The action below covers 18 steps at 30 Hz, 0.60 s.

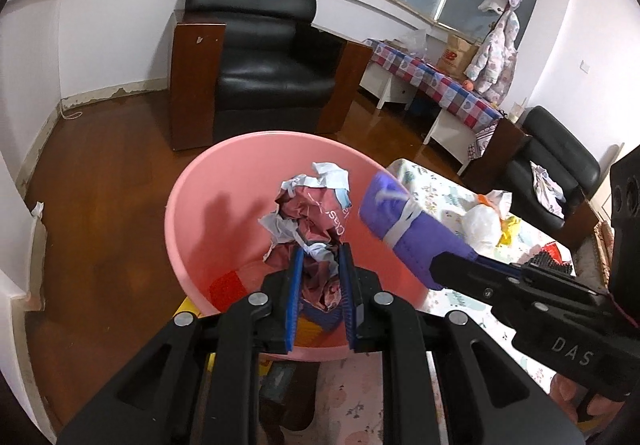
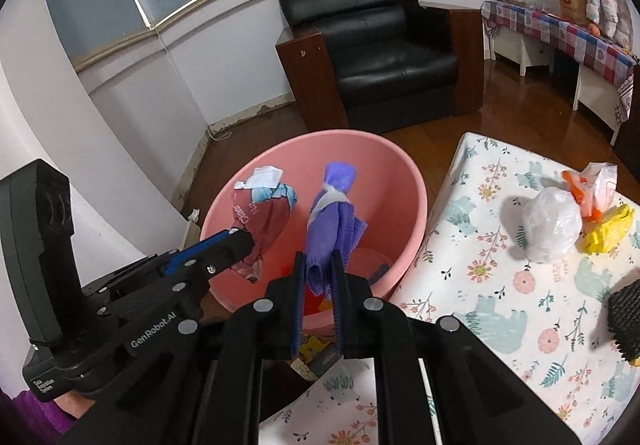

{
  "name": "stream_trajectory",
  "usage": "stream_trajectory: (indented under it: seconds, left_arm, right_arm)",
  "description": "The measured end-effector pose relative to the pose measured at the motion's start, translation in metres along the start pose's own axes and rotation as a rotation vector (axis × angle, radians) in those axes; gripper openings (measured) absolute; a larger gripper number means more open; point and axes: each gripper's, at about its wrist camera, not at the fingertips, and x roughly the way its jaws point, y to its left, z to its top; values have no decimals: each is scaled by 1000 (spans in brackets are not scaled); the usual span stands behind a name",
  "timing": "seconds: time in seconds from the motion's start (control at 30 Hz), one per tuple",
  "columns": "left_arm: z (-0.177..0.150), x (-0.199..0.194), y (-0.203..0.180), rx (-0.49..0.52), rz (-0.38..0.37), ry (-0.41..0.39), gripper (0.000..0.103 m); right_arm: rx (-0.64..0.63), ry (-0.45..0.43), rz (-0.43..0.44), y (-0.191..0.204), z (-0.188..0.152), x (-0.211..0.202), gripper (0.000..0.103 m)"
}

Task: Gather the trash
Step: 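Carry paper and glove over the pink bucket and open both tools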

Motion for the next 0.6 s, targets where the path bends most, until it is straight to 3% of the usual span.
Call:
stream_trajectory:
  seconds: [0.27, 0.37, 0.43, 0.5, 0.6]
  left_arm:
    - [2, 3, 10, -16, 13, -1, 17]
    - [2, 6, 13, -25, 19, 6, 23]
    - [1, 7, 17, -39, 26, 11, 36]
    - [2, 7, 20, -50, 26, 10, 39]
    - [3, 6, 22, -52, 31, 13, 40]
  right_arm:
    - [21, 20, -7, -2, 2, 18, 12]
    - [22, 18, -9, 0, 2, 21, 12]
    - [24, 15, -14, 0, 3, 22, 12]
    - [30, 18, -16, -1, 4, 23, 13]
    - [42, 17, -11, -2, 4, 22, 25]
